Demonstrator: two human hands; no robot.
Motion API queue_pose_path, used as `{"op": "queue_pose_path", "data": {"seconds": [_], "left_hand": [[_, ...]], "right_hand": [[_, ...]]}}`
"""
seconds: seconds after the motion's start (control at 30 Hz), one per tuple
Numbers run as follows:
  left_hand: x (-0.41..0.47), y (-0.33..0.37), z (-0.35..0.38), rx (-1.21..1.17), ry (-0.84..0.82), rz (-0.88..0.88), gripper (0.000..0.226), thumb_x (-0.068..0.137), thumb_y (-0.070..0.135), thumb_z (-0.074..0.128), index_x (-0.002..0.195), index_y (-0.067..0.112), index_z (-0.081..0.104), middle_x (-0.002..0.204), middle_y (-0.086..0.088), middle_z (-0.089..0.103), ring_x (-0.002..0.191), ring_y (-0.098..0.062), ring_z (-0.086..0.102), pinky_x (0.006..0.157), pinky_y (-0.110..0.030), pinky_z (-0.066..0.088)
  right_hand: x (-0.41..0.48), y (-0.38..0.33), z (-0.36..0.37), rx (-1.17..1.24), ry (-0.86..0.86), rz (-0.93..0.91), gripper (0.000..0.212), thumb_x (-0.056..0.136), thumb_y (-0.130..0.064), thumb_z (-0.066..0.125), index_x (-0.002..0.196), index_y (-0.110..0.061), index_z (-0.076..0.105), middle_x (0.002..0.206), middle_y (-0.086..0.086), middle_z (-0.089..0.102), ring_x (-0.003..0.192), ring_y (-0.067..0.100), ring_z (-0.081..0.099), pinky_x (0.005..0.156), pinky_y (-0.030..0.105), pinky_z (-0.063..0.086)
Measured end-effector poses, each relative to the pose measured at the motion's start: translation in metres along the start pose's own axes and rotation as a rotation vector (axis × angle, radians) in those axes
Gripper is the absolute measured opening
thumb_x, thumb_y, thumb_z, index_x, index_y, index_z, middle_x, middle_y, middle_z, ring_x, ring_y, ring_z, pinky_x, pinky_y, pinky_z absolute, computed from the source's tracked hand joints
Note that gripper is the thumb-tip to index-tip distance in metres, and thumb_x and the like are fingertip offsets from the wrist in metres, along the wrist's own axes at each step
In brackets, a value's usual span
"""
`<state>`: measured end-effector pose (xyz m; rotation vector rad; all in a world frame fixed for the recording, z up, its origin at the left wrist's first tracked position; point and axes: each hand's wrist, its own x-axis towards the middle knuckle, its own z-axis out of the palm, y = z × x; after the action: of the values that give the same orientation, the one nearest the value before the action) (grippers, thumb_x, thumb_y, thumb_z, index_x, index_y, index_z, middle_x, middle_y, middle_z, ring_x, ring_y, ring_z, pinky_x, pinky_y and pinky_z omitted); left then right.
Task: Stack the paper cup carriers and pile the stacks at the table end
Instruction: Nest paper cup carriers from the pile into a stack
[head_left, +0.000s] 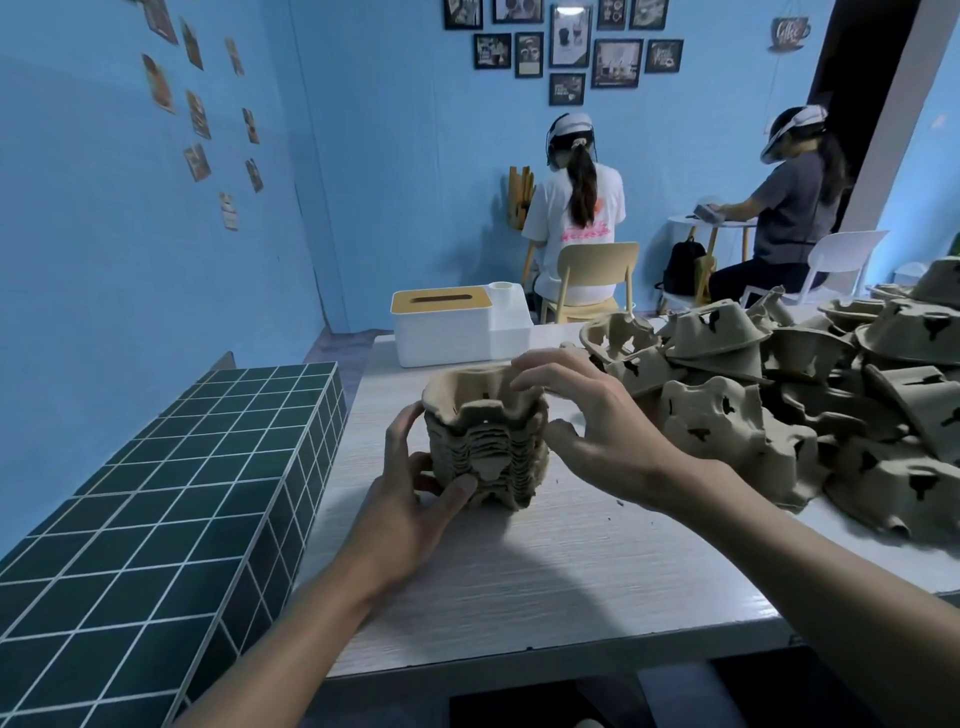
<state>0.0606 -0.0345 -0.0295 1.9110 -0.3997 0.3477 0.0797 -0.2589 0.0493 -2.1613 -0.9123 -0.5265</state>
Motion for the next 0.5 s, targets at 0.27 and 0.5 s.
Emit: {"op": "queue_pose_path", "data": {"seconds": [0.27,0.5], "left_hand": [[-0.003,0.007,0.000,-0.038,-0.025,0.003,0.083,0.080,0.051,0.066,0.143,0.067,0.014,0.104,0.016,0.074,0.088,-0.014,0.072,0.082,-0.030,0.055],[-0.005,0.008,0.001,0.025,-0.048,0.024,0.079,0.087,0.049,0.061,0.140,0.073,0.009,0.118,0.017,0.069,0.103,-0.005,0.068,0.085,-0.028,0.050]], "right_hand": [[-0.007,0.012,-0.011,-0.080,0.000,0.063,0.025,0.096,-0.027,0.053,0.115,-0.018,0.067,0.122,-0.009,0.060,0.119,0.003,0.051,0.101,0.026,0.043],[-0.002,0.063,-0.065,-0.422,0.284,0.233,0.033,0.087,-0.019,0.064,0.119,-0.012,0.062,0.121,0.005,0.063,0.115,0.022,0.052,0.102,0.043,0.039]]}}
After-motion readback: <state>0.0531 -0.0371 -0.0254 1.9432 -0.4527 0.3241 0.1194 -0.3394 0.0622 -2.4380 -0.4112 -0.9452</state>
